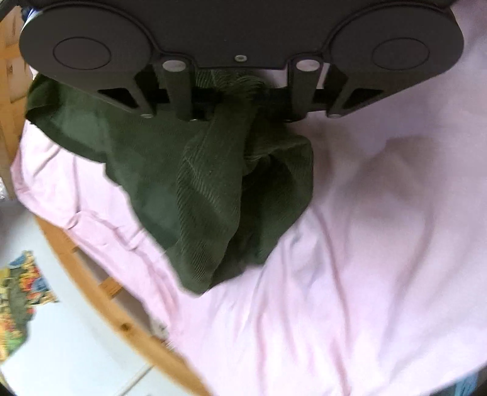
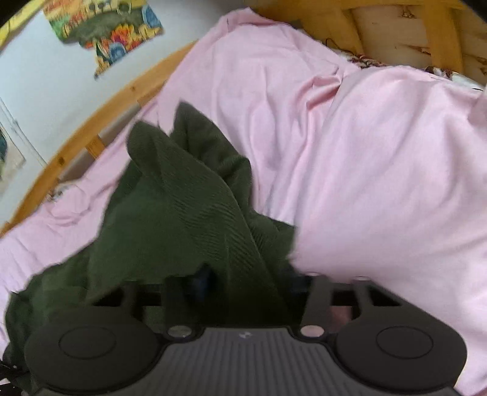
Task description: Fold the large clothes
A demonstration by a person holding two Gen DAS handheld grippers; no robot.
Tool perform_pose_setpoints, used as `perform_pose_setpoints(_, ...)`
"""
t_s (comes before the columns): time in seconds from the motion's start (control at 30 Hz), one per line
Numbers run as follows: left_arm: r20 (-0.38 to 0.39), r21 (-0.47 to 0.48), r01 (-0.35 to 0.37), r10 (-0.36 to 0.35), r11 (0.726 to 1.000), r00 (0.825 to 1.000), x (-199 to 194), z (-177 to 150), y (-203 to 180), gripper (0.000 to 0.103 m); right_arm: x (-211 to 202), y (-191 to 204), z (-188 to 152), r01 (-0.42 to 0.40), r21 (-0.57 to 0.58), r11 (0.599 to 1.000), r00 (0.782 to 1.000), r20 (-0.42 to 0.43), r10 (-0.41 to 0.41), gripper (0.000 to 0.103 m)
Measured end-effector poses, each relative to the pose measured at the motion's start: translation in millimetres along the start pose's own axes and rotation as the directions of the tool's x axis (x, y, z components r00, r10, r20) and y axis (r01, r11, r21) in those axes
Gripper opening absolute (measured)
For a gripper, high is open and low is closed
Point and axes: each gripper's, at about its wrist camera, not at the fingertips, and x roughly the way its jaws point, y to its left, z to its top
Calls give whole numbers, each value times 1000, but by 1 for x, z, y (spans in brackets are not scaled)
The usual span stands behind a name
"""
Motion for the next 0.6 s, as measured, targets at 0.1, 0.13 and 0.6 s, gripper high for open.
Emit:
perform_pose_setpoints(0.1, 97, 53, 37, -42, 998, 994, -28, 0, -8, 17, -29, -7, 0, -70, 14, 997, 997, 26, 70, 16)
perform_pose_setpoints(0.13, 116, 45, 56, -61, 997, 991, -39, -1, -6, 17, -39, -9, -2, -90, 15, 996, 995, 33, 90, 15)
perform_pose_setpoints(0.6, 3, -55, -100, 101, 993, 995, -39, -2, 18, 64, -36, 28, -14, 98, -258, 961, 986, 157, -59, 87)
